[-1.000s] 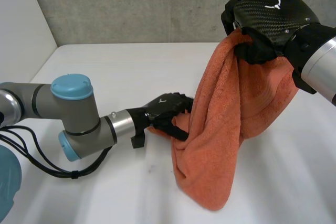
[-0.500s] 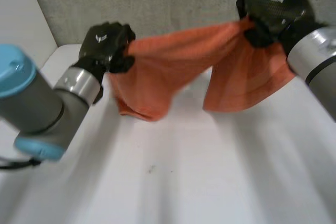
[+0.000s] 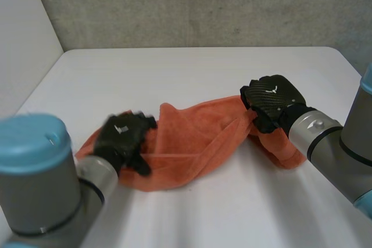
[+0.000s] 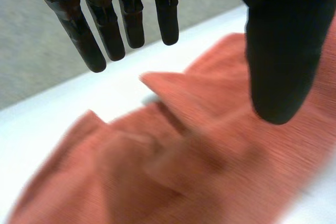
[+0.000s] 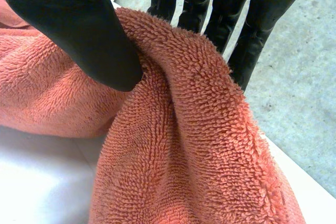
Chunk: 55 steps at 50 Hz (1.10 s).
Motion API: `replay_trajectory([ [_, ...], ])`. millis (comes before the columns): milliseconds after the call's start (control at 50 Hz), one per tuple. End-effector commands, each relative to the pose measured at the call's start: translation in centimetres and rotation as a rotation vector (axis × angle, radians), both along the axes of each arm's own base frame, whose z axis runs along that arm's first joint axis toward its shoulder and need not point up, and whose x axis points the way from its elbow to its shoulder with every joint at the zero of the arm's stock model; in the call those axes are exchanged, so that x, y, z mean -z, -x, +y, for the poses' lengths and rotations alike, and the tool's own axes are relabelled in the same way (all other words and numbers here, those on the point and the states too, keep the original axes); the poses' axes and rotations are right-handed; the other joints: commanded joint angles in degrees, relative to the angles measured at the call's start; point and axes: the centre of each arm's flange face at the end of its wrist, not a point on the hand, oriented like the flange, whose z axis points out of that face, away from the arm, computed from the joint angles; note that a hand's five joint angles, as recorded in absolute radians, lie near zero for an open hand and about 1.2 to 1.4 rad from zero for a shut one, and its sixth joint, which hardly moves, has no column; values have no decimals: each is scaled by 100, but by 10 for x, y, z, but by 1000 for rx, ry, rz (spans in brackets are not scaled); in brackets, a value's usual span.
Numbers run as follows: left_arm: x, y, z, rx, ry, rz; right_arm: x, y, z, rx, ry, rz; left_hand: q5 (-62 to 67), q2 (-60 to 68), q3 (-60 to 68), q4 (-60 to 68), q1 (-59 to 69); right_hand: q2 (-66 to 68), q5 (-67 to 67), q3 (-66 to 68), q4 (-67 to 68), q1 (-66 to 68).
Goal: Fold the laundry
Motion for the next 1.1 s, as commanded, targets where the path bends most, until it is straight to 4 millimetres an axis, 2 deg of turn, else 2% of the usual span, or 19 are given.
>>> replay_trajectory([
  [20, -11, -18, -45, -30, 31, 33, 0, 0, -1, 3, 5, -7, 378, 295, 240, 330, 222, 1258, 1432, 1219, 1150, 2577],
  [80, 0, -20, -55, 19, 6, 20, 9, -1, -2, 1, -15, 4, 395, 311, 257, 347, 239, 1258, 1432, 1219, 1150, 2577],
  [140, 15, -23, -64, 49, -21, -23, 17, -2, -5, 2, -29, 11, 965, 882, 827, 917, 810, 1258, 1432, 1219, 1150, 2577],
  [220, 28, -25, -70, 86, -26, -90, 22, -3, -6, 0, -39, 17, 1621, 1538, 1484, 1574, 1466, 1258, 1432, 1219, 1150, 2577],
  [360, 47, -22, -76, 112, -46, -150, 29, -3, -6, -2, -58, 25, 1656, 1573, 1519, 1608, 1501, 1258, 1432, 1219, 1150, 2577],
  [780, 62, -12, -63, 217, -107, -139, 41, -5, -12, -1, -84, 37, 1656, 1573, 1518, 1608, 1500, 1258, 1432, 1219, 1150, 2577],
  [880, 69, -11, -64, 219, -121, -144, 34, -6, -17, 8, -61, 30, 2529, 2446, 2391, 2481, 2373, 1258, 1432, 1219, 1150, 2577],
  [980, 68, -8, -69, 222, -106, -147, 22, -10, -24, 10, -24, 15, 4579, 4496, 4441, 4531, 4423, 1258, 1432, 1219, 1150, 2577],
  [1020, 63, -6, -74, 226, -75, -152, 15, -13, -31, 10, 5, 5, 5802, 5719, 5665, 5754, 5647, 1258, 1432, 1219, 1150, 2577],
  [1080, 52, -1, -83, 230, -12, -161, 4, -17, -42, 8, 56, 1, 5809, 5726, 5671, 5761, 5653, 1258, 1432, 1219, 1150, 2577],
  [1100, 38, 3, -93, 228, 50, -162, -9, -20, -52, 10, 112, -2, 5809, 5726, 5671, 5761, 5653, 1258, 1432, 1219, 1150, 2577],
])
